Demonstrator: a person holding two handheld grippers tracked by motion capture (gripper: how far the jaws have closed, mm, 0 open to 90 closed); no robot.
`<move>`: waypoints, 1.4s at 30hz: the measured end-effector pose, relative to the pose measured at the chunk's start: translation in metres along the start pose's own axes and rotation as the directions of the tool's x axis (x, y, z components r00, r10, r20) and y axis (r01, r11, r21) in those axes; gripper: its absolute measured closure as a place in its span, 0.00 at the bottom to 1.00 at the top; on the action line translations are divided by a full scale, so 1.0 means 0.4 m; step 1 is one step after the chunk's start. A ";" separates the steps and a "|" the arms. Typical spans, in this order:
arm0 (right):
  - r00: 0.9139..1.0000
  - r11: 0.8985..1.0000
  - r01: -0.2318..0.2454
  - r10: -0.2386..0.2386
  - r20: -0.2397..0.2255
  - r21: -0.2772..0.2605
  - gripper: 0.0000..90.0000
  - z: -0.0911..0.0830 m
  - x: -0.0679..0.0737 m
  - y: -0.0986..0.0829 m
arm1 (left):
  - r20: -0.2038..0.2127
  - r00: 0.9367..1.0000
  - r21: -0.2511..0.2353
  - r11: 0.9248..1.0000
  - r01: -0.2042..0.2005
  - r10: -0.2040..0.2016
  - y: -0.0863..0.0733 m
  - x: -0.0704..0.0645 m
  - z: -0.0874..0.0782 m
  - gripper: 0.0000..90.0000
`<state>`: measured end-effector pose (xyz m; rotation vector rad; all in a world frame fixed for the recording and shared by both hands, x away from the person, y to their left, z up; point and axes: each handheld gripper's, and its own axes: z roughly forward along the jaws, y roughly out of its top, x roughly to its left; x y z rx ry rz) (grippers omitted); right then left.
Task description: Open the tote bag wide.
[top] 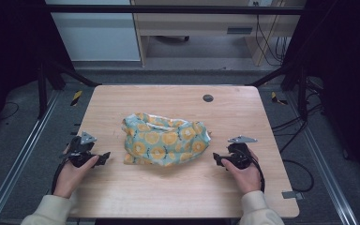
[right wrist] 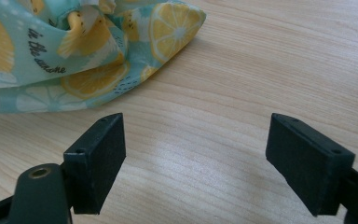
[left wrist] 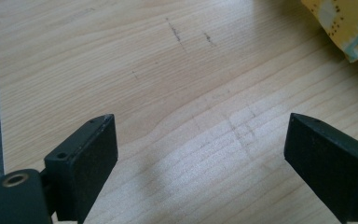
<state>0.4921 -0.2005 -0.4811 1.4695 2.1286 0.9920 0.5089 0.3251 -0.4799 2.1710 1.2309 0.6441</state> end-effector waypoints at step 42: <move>0.953 0.968 0.244 -0.251 -0.171 -0.058 0.57 -0.026 0.190 0.236 | -0.014 1.000 0.027 1.000 0.014 -0.014 -0.012 0.006 0.001 0.11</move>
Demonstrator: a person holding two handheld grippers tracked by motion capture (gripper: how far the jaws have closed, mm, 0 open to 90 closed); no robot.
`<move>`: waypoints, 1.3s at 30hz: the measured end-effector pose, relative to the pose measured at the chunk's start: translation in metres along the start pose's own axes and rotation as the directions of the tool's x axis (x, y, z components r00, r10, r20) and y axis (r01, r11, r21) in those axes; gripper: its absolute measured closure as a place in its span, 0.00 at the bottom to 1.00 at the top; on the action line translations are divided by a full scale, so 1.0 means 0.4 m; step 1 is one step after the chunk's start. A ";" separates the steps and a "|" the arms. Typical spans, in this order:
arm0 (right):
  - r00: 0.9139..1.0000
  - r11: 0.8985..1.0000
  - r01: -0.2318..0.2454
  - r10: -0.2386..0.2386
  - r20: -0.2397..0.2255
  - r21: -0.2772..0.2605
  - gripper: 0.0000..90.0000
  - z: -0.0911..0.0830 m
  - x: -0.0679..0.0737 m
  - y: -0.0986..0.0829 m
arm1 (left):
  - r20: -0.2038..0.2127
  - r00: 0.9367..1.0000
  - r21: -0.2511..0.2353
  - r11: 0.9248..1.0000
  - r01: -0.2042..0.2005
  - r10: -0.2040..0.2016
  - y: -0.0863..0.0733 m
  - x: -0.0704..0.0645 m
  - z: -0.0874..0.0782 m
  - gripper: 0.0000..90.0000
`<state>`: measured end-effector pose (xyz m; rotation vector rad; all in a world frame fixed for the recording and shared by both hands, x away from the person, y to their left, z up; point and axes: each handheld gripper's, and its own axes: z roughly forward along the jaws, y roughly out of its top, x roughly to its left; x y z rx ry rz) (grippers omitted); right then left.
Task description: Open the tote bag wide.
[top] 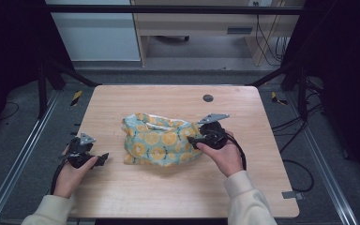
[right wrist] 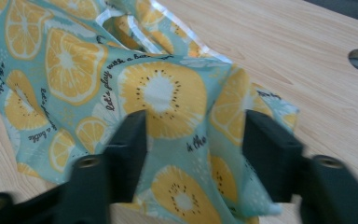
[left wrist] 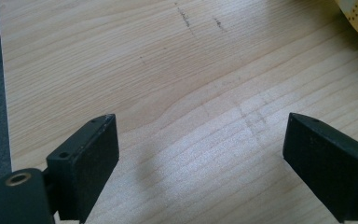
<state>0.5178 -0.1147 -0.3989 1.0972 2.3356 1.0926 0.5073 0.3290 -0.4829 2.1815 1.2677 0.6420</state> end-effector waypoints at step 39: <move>0.980 0.994 0.100 -0.107 -0.170 -0.051 1.00 -0.105 0.167 -0.228 | 0.103 0.990 -0.093 0.992 -0.083 0.093 0.115 -0.053 -0.089 0.19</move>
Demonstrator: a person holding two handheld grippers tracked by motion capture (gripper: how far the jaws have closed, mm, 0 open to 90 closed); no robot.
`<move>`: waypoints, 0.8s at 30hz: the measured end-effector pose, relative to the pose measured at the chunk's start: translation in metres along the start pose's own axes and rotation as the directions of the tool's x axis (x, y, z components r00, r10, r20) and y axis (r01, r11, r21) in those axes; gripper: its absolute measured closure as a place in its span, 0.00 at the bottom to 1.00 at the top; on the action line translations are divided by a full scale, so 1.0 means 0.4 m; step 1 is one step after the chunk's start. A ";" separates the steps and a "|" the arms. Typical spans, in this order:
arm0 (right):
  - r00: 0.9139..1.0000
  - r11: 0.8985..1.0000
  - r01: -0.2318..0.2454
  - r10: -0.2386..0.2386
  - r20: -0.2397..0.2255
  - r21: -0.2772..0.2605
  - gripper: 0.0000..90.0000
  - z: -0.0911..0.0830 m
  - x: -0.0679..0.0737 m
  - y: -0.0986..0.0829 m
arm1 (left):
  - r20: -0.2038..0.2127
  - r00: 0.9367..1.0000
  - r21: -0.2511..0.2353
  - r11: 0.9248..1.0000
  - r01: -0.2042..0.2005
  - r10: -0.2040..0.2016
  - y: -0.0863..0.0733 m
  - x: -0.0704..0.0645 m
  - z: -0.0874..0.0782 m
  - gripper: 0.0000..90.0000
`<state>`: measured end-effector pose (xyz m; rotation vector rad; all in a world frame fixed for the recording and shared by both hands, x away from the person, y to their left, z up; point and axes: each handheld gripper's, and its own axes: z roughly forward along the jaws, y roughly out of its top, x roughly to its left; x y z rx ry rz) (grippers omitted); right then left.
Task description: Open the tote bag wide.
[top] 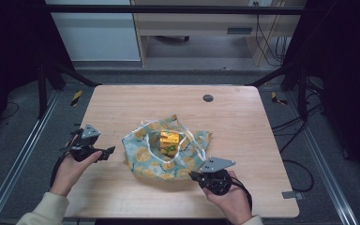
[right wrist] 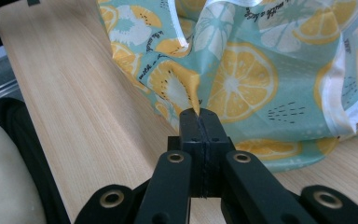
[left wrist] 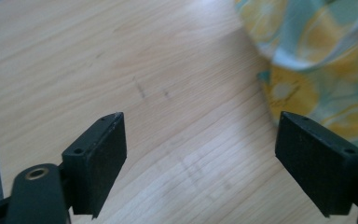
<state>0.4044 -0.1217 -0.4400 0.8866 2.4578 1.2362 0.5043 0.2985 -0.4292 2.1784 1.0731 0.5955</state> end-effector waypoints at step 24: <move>1.000 0.999 -0.024 0.023 0.016 0.031 0.99 0.044 -0.017 -0.024 | 0.134 0.960 0.014 0.968 -0.251 0.247 0.274 -0.164 0.018 0.32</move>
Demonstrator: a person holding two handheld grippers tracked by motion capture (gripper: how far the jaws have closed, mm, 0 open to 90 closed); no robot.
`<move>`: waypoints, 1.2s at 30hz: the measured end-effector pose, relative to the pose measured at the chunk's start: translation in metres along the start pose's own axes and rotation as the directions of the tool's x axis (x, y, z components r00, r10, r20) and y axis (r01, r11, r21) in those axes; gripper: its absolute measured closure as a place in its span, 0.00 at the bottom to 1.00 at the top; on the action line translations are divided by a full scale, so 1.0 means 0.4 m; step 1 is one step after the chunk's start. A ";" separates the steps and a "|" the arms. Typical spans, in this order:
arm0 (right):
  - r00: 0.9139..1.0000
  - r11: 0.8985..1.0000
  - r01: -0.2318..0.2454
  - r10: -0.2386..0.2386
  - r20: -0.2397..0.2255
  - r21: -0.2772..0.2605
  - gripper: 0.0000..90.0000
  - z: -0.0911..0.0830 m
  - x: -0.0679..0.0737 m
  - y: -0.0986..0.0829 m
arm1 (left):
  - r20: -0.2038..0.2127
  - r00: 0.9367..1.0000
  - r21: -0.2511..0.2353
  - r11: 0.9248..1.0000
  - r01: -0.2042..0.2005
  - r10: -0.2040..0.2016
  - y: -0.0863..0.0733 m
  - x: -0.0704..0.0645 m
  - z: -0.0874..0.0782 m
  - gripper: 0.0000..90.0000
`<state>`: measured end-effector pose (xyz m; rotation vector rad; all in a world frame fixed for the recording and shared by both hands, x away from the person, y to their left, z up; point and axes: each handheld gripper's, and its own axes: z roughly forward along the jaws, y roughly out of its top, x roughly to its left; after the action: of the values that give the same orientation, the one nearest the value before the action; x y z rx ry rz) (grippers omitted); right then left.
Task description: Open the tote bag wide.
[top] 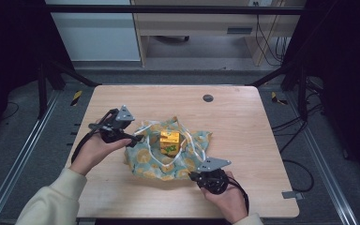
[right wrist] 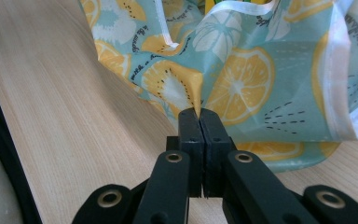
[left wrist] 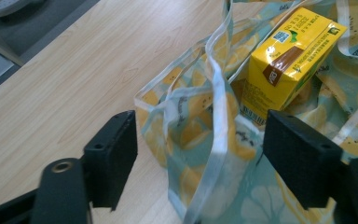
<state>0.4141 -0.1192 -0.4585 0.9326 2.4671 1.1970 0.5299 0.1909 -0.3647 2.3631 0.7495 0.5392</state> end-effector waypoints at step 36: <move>0.998 1.000 -0.023 0.022 0.056 0.006 0.75 -0.010 -0.004 0.001 | 0.197 0.978 -0.121 0.992 -0.037 0.060 -0.082 -0.082 -0.173 1.00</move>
<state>0.4136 -0.1225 -0.4559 0.9848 2.4244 1.1540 0.4558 0.2208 -0.3410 2.2900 0.5551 0.3475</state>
